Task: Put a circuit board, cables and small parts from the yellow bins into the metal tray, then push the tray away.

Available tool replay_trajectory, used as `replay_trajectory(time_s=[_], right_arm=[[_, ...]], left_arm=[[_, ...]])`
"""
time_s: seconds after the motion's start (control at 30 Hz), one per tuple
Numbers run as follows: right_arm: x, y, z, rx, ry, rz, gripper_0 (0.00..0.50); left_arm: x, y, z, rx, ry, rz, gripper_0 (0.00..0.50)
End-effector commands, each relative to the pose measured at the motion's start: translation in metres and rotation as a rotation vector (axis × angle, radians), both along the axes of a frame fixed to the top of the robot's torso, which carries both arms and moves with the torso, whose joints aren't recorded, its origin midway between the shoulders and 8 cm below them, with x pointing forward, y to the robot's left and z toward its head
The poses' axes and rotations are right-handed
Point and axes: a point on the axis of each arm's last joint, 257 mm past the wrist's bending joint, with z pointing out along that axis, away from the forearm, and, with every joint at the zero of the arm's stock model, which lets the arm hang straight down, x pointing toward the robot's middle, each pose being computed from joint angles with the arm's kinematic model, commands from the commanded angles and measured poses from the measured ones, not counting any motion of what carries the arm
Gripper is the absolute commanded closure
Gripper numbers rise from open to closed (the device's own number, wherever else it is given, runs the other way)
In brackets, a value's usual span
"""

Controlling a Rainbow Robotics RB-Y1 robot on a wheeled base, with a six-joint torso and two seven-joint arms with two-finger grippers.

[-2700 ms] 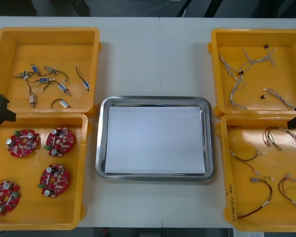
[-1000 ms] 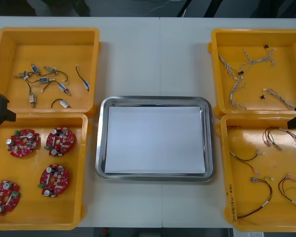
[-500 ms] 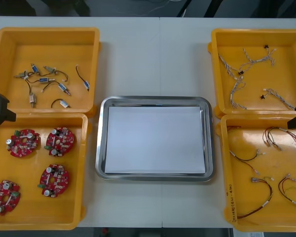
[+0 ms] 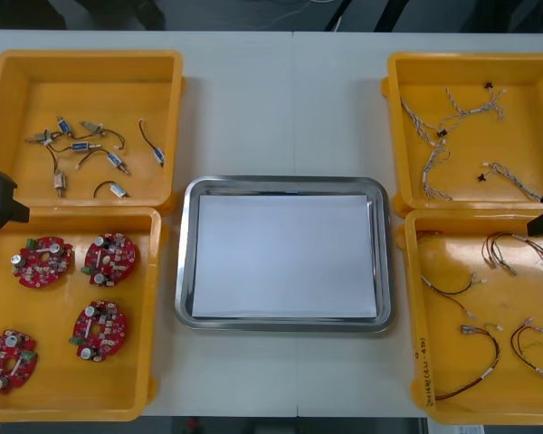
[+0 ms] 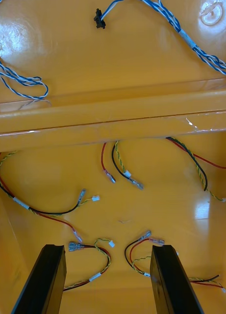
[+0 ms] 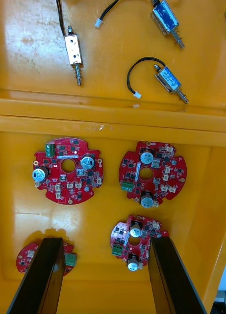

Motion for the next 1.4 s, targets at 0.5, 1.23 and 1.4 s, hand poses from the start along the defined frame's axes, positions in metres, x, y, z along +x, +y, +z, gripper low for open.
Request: replay_trajectory(time_s=[0.5, 1.23, 1.4], right_arm=[[-0.0031, -0.0190, 0.0112, -0.050, -0.012, 0.017, 0.000], [-0.0031, -0.0190, 0.0112, -0.050, -0.012, 0.017, 0.000], [-0.0031, -0.0190, 0.0112, -0.050, -0.012, 0.017, 0.000]], left_arm=[[-0.0044, 0.0145, 0.0128, 0.074, -0.019, -0.044, 0.000], [-0.0044, 0.0145, 0.0128, 0.074, -0.019, -0.044, 0.000], [-0.0044, 0.0145, 0.0128, 0.074, -0.019, -0.044, 0.000]])
